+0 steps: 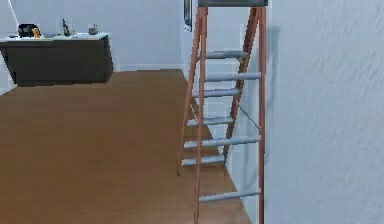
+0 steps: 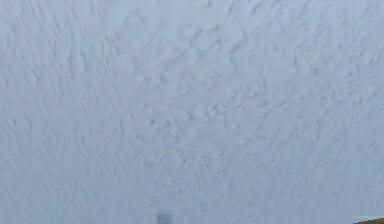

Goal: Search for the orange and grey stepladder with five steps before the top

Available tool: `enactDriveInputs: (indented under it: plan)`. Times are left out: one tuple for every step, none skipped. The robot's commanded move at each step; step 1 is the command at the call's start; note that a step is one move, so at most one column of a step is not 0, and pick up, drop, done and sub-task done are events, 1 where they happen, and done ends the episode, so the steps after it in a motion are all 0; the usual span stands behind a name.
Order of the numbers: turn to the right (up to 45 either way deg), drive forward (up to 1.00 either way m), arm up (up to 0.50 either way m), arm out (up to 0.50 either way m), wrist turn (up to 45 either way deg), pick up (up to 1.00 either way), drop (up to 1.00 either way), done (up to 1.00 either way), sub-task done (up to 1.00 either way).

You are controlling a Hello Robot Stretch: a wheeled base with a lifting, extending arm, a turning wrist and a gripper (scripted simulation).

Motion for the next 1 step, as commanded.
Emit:
enactDriveInputs:
  plan:
    - [0.0, 0.0, 0.0, 0.0, 0.0, 0.0, 0.0, 1.0, 0.0]
